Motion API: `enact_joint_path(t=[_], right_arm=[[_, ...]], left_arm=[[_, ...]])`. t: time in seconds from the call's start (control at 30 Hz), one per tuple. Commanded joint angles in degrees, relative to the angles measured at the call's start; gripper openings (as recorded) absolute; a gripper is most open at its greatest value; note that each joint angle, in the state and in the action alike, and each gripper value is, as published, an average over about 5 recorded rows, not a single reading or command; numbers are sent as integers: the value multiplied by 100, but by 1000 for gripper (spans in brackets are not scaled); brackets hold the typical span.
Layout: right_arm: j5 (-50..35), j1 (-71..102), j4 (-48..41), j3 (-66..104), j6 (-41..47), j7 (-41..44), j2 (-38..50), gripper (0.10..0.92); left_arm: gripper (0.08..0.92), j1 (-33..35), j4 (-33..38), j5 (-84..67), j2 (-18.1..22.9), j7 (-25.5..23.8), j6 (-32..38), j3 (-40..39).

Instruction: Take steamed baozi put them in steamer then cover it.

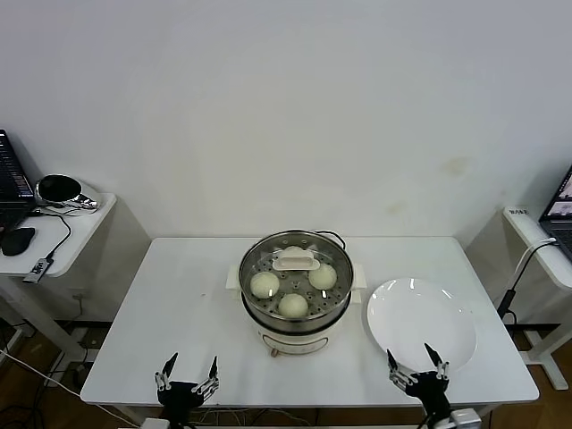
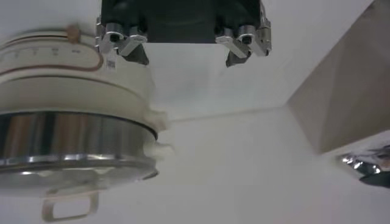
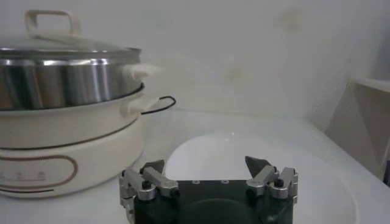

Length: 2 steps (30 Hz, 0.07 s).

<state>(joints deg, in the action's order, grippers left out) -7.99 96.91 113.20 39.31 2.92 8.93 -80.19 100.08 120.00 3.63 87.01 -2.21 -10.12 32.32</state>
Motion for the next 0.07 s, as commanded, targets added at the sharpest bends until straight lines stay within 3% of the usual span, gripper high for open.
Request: enact_joint_path(t=[0.03,0.07], right_arm=[[92,30,118,-144,93,-34,-17,823],[90,26,105,-148,80,-29,-27,823]], left_arm=[[823,105,148,-39,96,-10,13,66],[823,98,151,-39,108,-8,8,71]])
